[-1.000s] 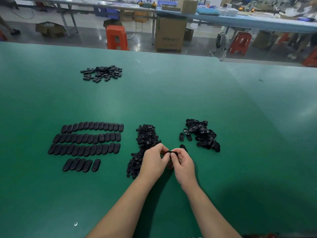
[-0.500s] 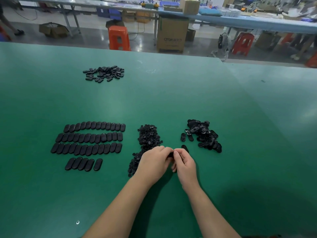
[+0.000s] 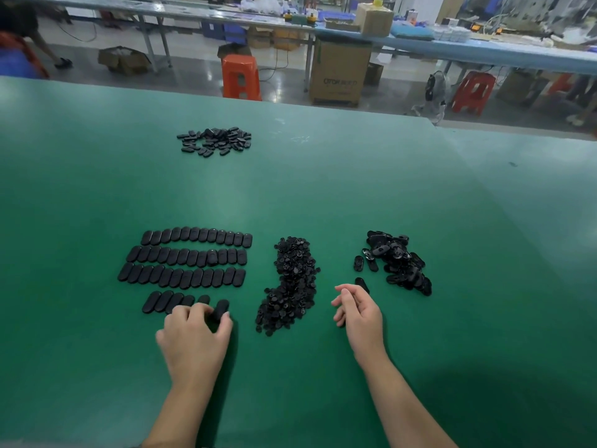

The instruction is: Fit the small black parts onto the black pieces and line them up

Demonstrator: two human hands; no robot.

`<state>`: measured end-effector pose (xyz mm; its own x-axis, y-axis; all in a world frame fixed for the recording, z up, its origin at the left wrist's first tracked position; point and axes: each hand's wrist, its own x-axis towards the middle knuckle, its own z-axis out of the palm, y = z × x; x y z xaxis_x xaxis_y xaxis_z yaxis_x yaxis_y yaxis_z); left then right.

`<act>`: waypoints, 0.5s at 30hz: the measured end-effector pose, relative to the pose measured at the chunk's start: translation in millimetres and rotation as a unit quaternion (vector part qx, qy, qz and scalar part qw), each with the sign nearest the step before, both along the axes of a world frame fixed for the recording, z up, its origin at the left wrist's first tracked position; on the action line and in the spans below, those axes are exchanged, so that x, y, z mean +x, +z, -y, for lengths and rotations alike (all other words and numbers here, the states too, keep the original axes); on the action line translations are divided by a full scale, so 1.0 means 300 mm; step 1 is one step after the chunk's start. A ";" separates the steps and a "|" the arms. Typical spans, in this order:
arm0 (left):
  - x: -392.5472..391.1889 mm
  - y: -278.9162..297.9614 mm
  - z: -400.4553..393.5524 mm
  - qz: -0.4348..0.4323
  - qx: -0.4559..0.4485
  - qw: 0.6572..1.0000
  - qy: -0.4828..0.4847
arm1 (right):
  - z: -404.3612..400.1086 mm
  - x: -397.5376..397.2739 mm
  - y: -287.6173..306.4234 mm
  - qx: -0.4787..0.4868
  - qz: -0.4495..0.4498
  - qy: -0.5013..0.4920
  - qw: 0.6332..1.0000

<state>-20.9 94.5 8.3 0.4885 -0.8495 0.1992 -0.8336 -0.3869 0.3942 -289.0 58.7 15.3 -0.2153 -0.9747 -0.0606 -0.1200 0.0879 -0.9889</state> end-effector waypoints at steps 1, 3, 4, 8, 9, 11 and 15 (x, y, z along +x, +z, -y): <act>0.007 -0.004 -0.004 0.002 -0.003 1.000 -0.002 | -0.001 0.001 0.001 0.001 -0.004 0.000 1.000; 0.014 -0.009 -0.007 0.016 -0.023 0.999 -0.030 | -0.001 0.002 0.002 0.003 -0.010 -0.001 1.000; 0.017 -0.012 -0.009 0.026 -0.040 0.998 -0.051 | -0.002 0.003 0.002 0.004 -0.012 -0.001 1.000; 0.048 -0.028 -0.021 0.056 -0.070 0.990 -0.107 | -0.002 0.003 0.004 0.002 -0.021 0.000 1.000; 0.061 -0.032 -0.024 0.054 -0.061 0.991 -0.108 | -0.001 0.003 0.004 0.002 -0.025 0.001 1.000; 0.090 -0.032 -0.029 0.043 -0.046 0.993 -0.104 | 0.000 0.003 0.004 0.002 -0.029 0.001 1.000; 0.159 -0.031 -0.025 0.030 -0.031 0.995 -0.094 | 0.000 0.003 0.005 0.001 -0.030 0.002 1.000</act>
